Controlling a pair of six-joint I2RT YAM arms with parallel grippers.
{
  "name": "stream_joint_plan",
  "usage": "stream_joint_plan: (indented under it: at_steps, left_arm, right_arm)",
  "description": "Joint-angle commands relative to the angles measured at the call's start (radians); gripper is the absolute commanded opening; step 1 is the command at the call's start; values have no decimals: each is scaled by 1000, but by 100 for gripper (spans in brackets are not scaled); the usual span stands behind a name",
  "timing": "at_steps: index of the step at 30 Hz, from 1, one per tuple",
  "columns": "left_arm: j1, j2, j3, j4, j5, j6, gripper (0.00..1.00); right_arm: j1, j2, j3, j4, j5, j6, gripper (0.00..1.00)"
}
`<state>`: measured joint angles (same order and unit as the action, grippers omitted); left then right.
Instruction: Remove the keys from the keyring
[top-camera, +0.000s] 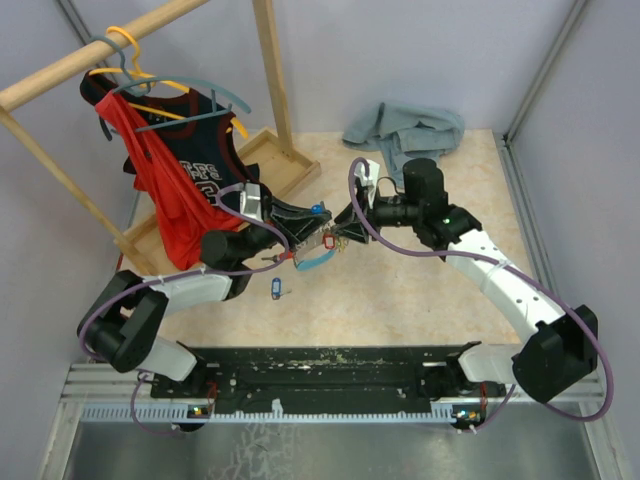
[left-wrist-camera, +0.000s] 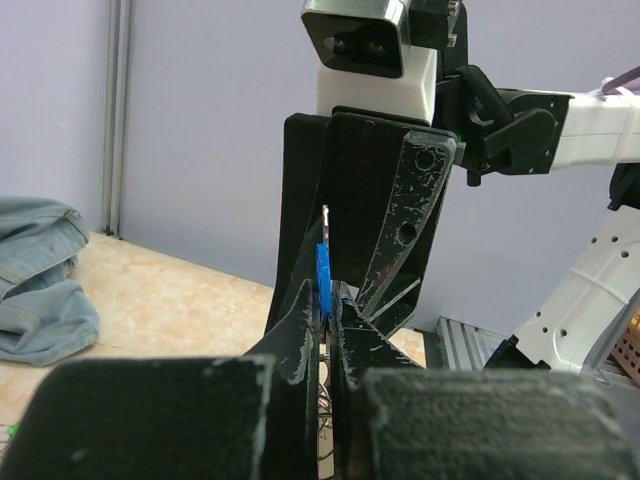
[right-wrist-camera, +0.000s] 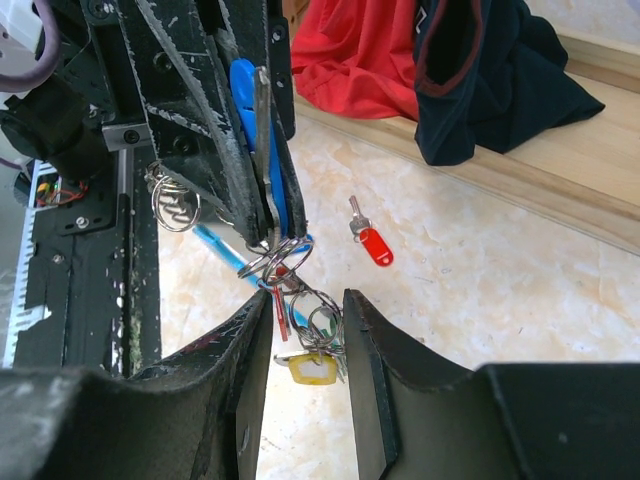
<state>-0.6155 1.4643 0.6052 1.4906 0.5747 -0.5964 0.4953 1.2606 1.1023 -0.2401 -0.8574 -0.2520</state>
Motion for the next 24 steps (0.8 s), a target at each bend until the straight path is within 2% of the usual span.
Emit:
stream_joint_plan:
  at_steps: [1,24]
  left_arm:
    - [-9,-33,6,26,-36,18,0]
    - [-27,-28,13,8,-37,13,0]
  right_arm:
    - [11,-40,60,16,-8,1,35]
    - [23,-42,69,39,37,31,33]
